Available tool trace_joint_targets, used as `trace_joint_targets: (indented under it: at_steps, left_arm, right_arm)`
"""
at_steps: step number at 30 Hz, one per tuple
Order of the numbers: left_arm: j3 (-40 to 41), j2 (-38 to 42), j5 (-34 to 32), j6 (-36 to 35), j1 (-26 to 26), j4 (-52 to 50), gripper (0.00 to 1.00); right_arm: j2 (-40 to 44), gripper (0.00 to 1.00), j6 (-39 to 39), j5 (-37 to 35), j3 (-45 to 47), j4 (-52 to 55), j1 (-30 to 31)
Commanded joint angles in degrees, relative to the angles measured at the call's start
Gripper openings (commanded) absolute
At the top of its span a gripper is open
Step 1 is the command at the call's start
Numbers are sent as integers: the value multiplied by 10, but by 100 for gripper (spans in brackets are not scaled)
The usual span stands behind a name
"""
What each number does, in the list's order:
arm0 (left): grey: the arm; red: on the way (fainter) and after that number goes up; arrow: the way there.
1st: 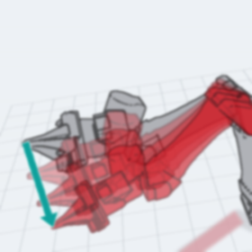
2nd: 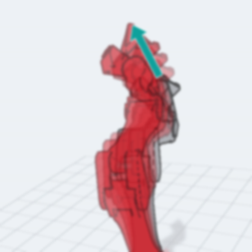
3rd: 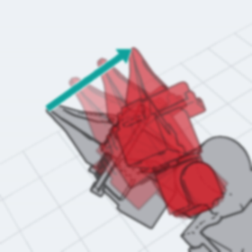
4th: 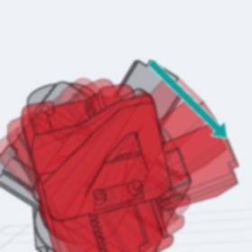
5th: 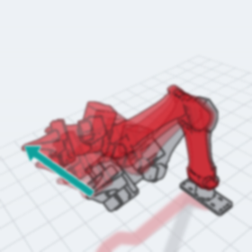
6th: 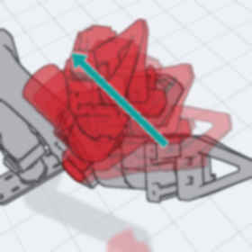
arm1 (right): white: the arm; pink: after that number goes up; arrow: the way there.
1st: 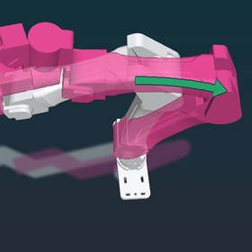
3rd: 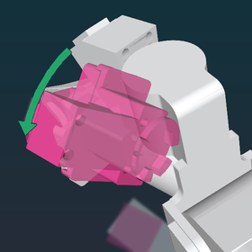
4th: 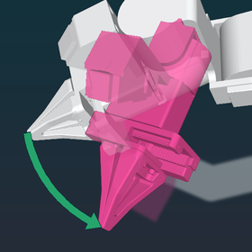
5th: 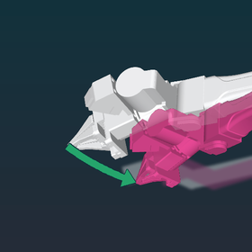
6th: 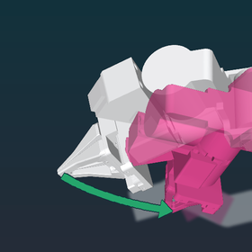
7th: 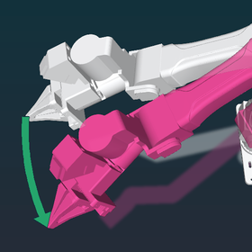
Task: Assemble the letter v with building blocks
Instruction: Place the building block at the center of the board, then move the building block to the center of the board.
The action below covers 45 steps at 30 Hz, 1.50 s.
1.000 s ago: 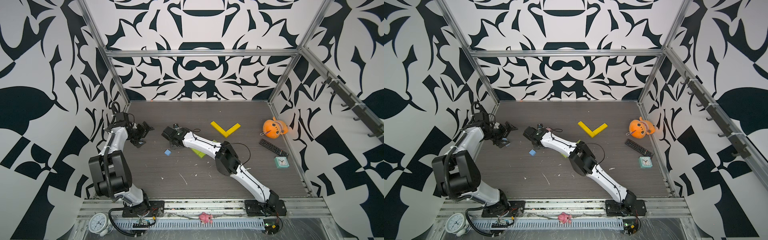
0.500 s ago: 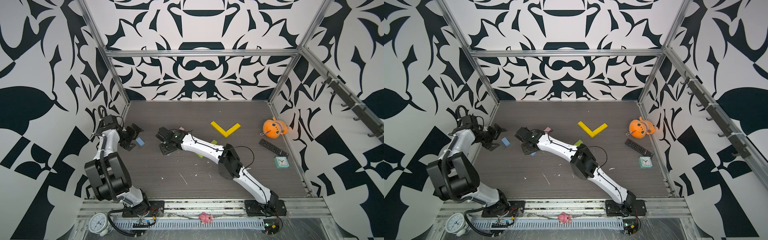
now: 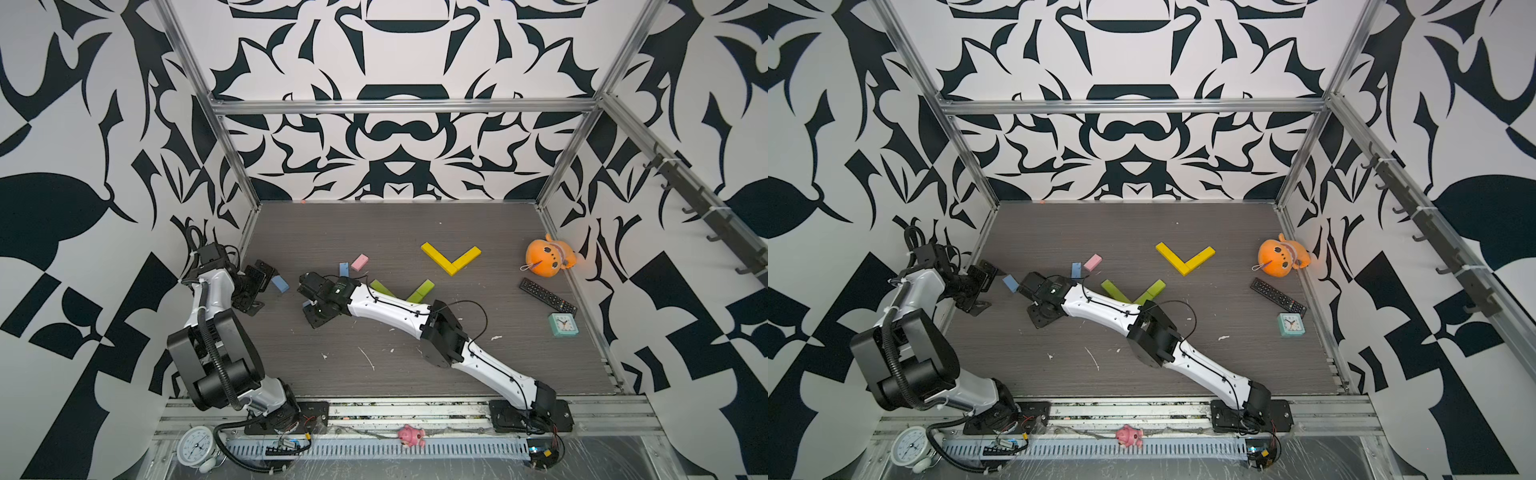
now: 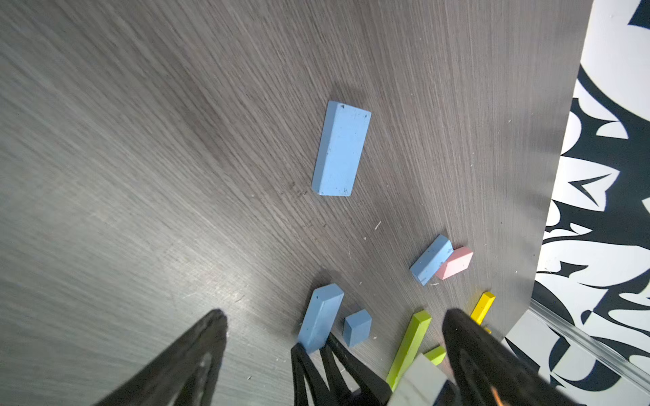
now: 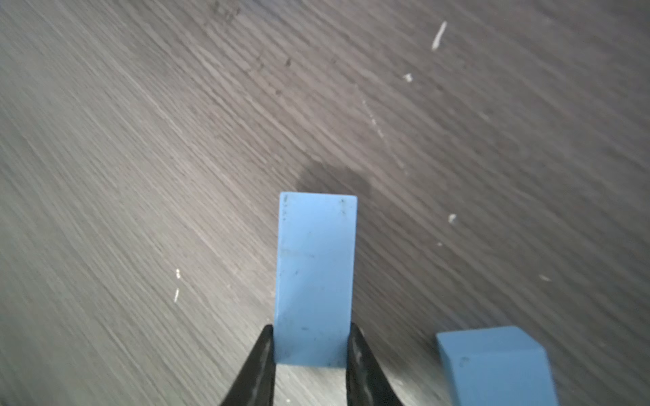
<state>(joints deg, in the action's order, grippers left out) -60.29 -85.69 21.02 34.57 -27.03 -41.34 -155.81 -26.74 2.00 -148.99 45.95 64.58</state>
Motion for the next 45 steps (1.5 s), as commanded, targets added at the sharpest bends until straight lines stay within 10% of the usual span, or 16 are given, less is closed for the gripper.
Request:
trace_joint_targets:
  at_steps: [1, 13, 25, 40, 45]
  left_arm:
    - [22, 21, 17, 13, 3, -12, 98]
    - [5, 48, -39, -16, 105, -89, 95]
    - [18, -36, -169, -26, 271, -123, 86]
    - [-2, -137, -217, -5, 317, -85, 70]
    - [-12, -160, -235, -8, 318, -86, 51]
  right_arm:
    - [22, 42, 11, -1, -45, 11, -4]
    - [343, 99, 45, -22, 218, -25, -83]
    - [655, 99, 28, -14, 656, -131, -239]
    - [701, 99, 11, 6, 742, -163, -242]
    - [708, 99, 4, 6, 749, -168, -243]
